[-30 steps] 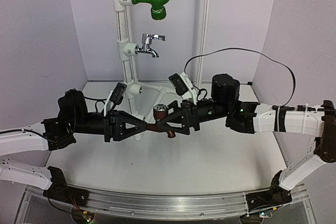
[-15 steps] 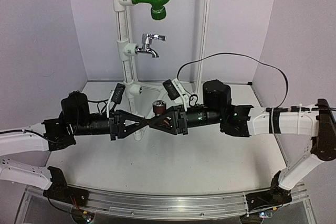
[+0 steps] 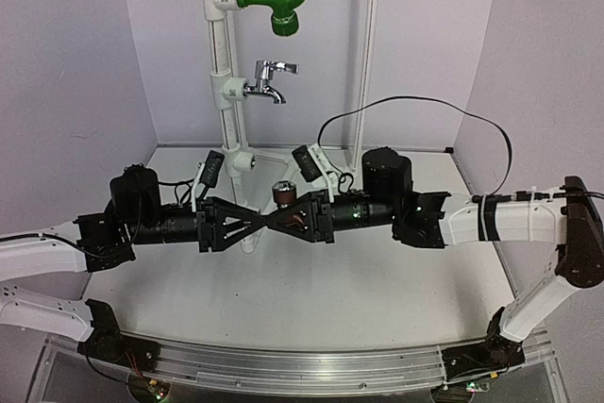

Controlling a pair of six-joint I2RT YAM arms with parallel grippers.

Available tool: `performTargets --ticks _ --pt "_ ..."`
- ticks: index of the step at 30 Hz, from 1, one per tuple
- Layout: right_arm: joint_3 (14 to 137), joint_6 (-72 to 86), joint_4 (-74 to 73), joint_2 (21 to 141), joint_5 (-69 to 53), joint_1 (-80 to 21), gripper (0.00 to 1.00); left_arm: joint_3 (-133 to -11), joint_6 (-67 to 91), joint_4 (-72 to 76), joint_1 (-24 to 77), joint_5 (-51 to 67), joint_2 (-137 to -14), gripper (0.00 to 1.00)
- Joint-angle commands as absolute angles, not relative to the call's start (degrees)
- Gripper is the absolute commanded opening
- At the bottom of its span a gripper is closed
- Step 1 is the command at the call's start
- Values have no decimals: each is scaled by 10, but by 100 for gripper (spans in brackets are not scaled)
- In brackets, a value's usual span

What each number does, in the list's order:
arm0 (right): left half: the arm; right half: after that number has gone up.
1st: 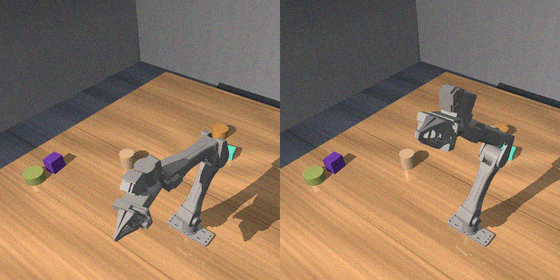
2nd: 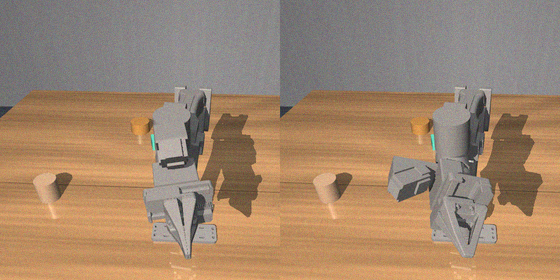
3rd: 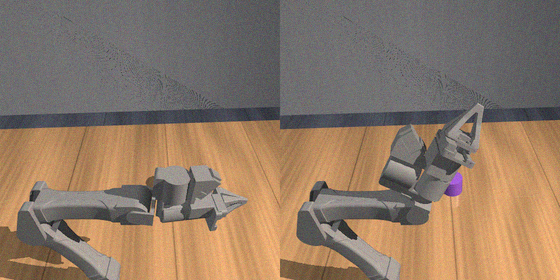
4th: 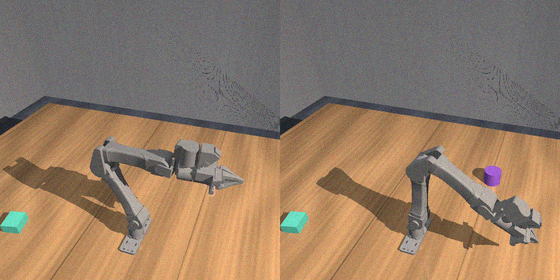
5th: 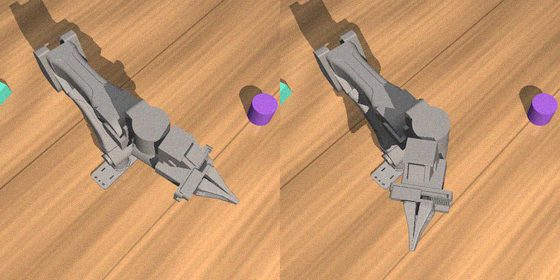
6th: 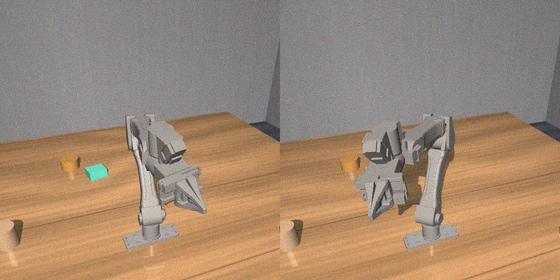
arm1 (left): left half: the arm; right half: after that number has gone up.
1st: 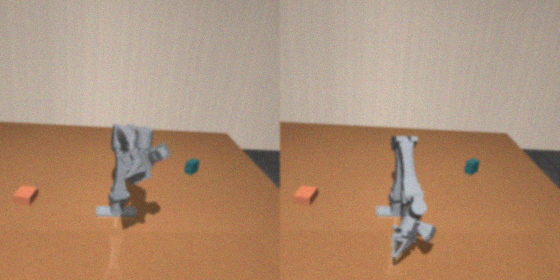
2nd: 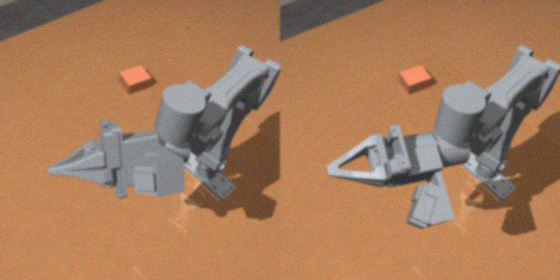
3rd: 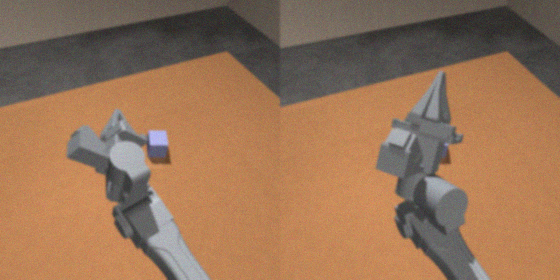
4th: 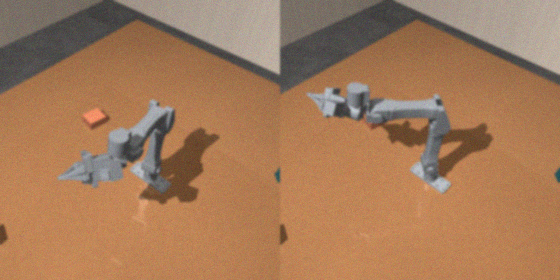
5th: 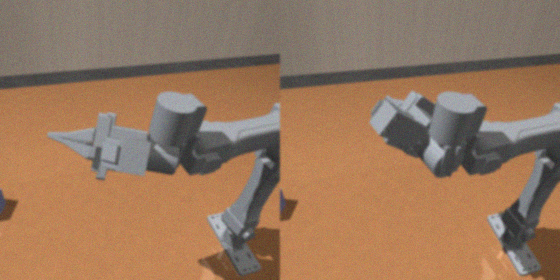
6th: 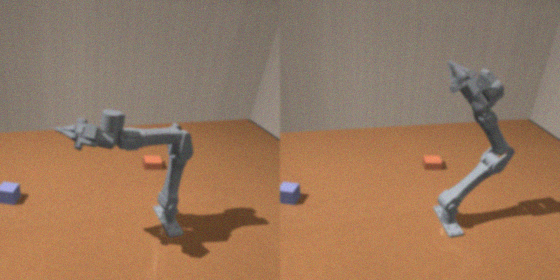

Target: Install the water faucets

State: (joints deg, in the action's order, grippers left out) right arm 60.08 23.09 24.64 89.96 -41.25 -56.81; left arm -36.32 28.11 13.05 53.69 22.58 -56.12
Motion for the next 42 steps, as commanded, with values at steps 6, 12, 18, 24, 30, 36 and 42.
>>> performTargets --ticks 6,12,18,24,30,36,42 --pt "582 -62 97 805 -200 -573 0 -428 289 10 512 106 -476 82" --pt "577 -301 108 783 -110 -573 0 -507 333 -81 414 108 -503 85" --pt "612 -436 177 813 -84 -573 0 -583 295 -98 412 80 -558 88" --pt "627 -556 250 855 -89 -573 0 -626 251 -110 411 61 -610 89" --pt "656 -644 264 894 -110 -563 0 -651 244 -122 397 62 -643 88" --pt "656 -669 317 912 -163 -534 0 -667 252 -120 389 81 -668 86" --pt "662 -696 337 927 -206 -517 0 -687 245 -118 386 98 -693 78"
